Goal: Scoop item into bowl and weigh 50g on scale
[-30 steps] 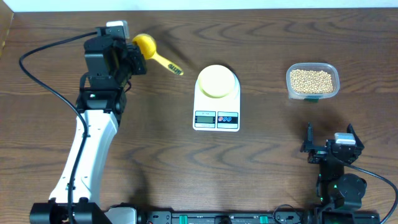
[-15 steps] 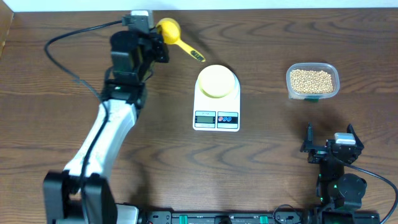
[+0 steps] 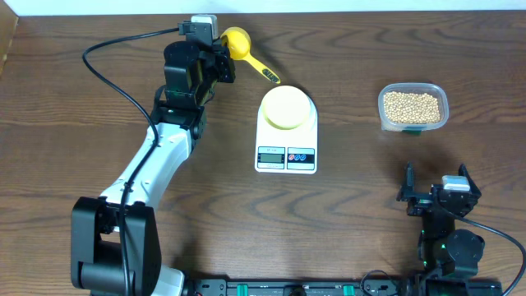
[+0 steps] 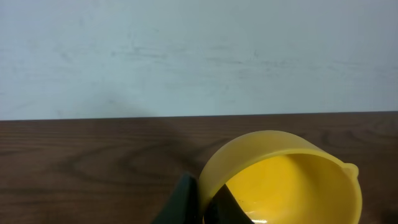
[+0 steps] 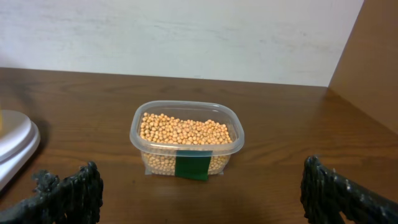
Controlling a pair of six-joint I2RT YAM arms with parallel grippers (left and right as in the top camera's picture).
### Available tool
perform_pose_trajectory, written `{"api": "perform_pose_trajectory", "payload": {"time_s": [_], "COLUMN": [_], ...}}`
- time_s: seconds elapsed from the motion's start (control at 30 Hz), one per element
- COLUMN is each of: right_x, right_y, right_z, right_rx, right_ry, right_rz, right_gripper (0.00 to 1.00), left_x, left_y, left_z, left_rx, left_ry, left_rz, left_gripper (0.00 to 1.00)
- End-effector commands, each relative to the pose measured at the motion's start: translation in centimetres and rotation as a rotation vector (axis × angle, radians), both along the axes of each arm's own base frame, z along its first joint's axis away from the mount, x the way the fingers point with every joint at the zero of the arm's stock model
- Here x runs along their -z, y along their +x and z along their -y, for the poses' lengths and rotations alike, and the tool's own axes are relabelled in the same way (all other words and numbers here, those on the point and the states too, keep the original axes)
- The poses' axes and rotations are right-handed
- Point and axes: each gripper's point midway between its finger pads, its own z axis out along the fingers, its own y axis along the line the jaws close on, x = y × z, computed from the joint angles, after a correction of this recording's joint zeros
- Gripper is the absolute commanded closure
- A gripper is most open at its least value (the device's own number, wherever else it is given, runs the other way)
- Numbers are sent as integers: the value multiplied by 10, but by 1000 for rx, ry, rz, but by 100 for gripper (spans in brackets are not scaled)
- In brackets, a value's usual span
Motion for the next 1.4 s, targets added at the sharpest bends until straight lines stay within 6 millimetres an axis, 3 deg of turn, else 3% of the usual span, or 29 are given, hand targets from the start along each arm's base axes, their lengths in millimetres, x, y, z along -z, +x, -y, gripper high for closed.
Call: {"api": "perform_pose_trajectory", "payload": {"time_s": [0.0,1.37], "right_x": [0,0], "right_y": [0,0], "right_z": [2,2], "right_rx": [11,12], "right_ry": [7,7], "right_rz": [1,2], "right_gripper": [1,1], "left_x": [-5,8], "left_y": [2,-2], "left_z": [1,-2], "left_rx": [4,-4], "left_ry": [-9,3], "left_rz": [13,-42], "left_gripper": [92,92]}}
